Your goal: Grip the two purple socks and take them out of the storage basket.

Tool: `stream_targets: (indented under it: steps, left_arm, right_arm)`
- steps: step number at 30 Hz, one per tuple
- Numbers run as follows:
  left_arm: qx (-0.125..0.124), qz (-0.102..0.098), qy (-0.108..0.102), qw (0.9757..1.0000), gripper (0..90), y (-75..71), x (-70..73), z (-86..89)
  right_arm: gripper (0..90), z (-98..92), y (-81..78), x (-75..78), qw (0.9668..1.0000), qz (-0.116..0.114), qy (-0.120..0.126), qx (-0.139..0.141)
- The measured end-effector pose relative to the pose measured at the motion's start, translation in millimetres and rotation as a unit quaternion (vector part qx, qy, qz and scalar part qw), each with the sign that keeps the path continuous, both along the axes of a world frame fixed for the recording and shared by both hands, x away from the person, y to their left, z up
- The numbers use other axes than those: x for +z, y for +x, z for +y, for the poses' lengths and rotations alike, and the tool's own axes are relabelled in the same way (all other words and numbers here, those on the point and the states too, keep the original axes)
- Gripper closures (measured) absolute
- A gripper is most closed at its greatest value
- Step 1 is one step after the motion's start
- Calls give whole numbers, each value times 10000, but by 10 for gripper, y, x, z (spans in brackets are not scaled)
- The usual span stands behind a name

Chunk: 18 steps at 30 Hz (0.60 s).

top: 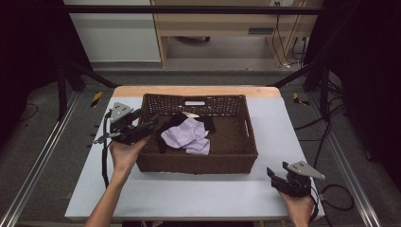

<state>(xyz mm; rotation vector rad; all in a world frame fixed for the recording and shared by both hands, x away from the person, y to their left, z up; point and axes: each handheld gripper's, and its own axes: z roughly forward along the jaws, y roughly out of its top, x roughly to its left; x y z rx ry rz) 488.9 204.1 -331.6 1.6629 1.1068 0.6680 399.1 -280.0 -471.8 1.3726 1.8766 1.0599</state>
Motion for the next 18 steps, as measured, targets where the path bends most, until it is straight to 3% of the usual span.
stream_targets:
  steps: [10,15,18]
  left_arm:
    - [25,41,148,9999,343,241,-51,-141]
    - [-36,147,9,9999,344,389,-88,-181]
    - [-24,158,161,9997,347,471,-112,-232]
  right_arm:
    - [348,-7,-4,23,10000,-74,54,-17]
    - [350,-4,-6,28,9999,-67,79,-1]
    - [351,1,0,28,10000,-56,76,23]
